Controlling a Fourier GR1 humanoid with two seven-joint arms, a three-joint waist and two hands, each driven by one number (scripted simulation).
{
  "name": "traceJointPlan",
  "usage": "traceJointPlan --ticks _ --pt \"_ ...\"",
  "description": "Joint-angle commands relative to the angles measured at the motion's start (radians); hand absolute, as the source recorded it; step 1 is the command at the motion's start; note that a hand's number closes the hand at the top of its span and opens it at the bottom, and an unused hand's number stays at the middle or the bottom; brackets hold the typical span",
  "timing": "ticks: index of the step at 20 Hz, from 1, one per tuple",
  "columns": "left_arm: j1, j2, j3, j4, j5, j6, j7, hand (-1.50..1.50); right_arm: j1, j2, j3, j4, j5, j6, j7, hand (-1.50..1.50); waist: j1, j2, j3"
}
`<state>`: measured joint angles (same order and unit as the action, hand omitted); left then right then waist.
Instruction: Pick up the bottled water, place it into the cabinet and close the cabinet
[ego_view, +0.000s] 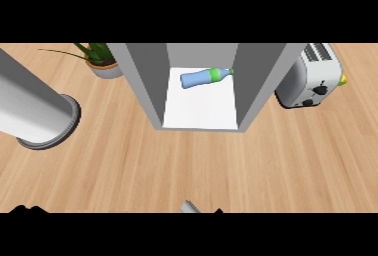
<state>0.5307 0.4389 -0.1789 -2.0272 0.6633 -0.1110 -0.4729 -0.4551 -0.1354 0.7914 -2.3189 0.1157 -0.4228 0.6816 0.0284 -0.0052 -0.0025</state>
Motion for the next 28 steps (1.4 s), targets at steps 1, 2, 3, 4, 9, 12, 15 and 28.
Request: traceJointPlan --ticks 1,2,3,4,9,12,15,28 --pt "0.132 0.028 0.070 -0.039 0.036 -0.084 -0.053 1.50 -0.126 0.129 -0.074 0.118 0.019 -0.006 0.078 1.50 -0.002 0.001 0.001" --pt "0.155 0.016 0.040 -0.050 0.005 -0.089 -0.059 1.50 -0.183 0.130 -0.130 0.125 -0.033 -0.009 0.106 1.50 0.000 0.002 0.001" --pt "0.126 0.023 0.080 -0.072 0.035 -0.064 -0.016 1.50 -0.141 0.131 -0.168 0.137 -0.044 0.036 0.060 1.50 -0.010 0.004 0.002" --pt "0.070 0.055 0.146 0.003 0.117 -0.113 -0.006 1.50 -0.211 0.132 -0.194 0.225 -0.083 0.009 0.029 1.50 -0.006 0.007 0.001" --pt "0.142 0.024 0.147 0.023 0.062 -0.186 -0.069 1.50 -0.293 0.134 -0.281 0.451 -0.164 0.045 -0.114 1.50 -0.001 0.008 0.002" --pt "0.166 0.068 0.217 -0.032 0.151 -0.198 -0.018 1.50 -0.303 0.135 -0.361 0.574 -0.239 0.093 -0.210 1.50 0.002 0.010 0.003" --pt "0.138 0.091 0.294 0.035 0.209 -0.253 -0.014 1.50 -0.356 0.127 -0.441 0.627 -0.250 0.176 -0.189 1.50 -0.010 0.008 0.002" --pt "0.136 0.066 0.300 0.049 0.187 -0.312 0.013 1.50 -0.471 0.134 -0.573 1.085 -0.254 0.279 -0.414 1.50 0.007 0.016 0.002"
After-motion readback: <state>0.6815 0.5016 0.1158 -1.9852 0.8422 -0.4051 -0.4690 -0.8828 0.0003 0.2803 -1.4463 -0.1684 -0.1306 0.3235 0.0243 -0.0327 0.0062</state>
